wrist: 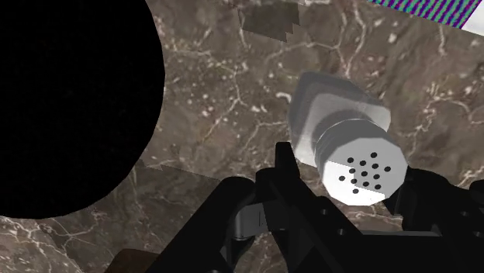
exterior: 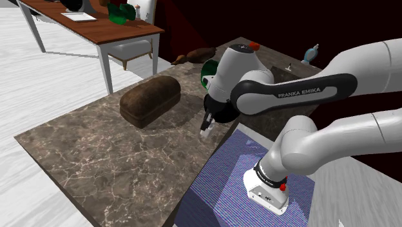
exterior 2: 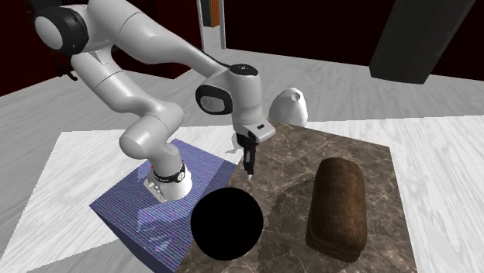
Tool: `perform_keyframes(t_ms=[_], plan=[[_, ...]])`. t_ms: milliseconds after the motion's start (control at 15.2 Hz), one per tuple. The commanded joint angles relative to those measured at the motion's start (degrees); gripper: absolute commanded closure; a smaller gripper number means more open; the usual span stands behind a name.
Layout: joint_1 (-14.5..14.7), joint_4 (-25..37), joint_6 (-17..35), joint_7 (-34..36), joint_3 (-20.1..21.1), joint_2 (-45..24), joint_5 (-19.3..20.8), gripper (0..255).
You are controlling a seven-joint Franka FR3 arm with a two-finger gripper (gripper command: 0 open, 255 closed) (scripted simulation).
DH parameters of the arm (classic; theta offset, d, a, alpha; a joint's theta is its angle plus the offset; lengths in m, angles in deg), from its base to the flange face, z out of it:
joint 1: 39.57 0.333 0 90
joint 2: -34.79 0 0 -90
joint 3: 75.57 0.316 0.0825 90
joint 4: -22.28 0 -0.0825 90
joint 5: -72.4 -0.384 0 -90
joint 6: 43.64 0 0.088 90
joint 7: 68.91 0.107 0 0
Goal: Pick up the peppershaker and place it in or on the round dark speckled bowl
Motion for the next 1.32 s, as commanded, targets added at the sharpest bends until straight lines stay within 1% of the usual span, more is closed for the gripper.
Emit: perform_keyframes(t_ms=[0, 594, 1254], plan=[[-0.02, 1.03, -2.07, -0.01, -0.16, 0.99, 0.11, 255], [-0.21, 6.35, -10.51, -0.11, -0.87, 4.13, 0.67, 255], [-0.48, 13.24, -18.89, -0.17, -1.55, 5.63, 1.25, 255]])
